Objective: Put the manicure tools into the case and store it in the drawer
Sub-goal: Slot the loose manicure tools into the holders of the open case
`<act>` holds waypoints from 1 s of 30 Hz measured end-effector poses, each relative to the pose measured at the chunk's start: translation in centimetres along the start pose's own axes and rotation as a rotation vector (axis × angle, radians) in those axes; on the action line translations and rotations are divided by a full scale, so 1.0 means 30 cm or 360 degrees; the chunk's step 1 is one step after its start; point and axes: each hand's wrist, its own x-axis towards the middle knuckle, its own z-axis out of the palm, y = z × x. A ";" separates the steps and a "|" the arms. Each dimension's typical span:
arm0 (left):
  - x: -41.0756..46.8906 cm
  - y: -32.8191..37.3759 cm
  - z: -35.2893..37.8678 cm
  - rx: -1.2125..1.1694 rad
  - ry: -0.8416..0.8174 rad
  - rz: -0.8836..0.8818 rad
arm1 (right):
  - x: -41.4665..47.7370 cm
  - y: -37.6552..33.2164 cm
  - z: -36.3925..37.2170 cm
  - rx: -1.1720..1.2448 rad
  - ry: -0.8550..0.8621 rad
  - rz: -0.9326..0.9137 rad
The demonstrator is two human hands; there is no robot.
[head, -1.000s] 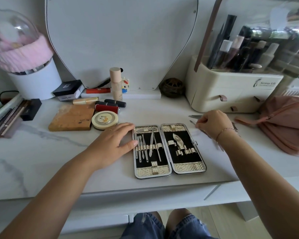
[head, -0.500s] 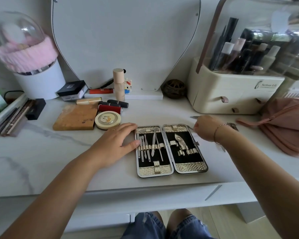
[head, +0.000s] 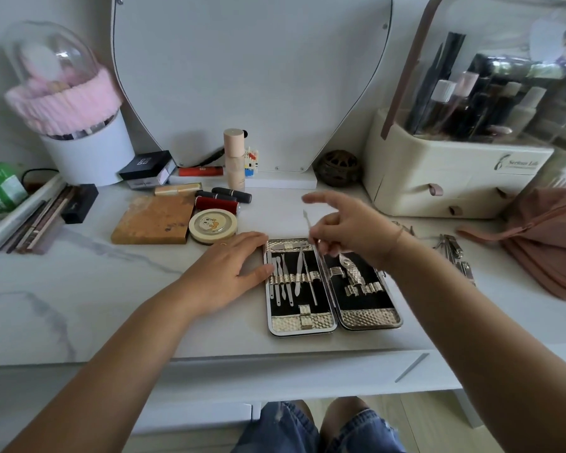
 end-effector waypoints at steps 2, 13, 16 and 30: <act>0.001 0.000 0.001 0.0017 0.0012 0.0007 | 0.020 -0.001 0.044 0.0118 -0.0066 0.0036; 0.008 -0.021 0.010 0.0010 0.0019 0.0031 | 0.090 0.051 0.080 0.0011 0.0352 0.0000; 0.009 -0.022 0.011 0.0003 0.0027 0.0043 | 0.100 0.061 0.081 -0.0086 0.0289 0.0017; 0.009 -0.017 0.008 0.0003 0.0037 0.0052 | 0.123 0.060 0.081 -0.0465 0.0164 -0.0030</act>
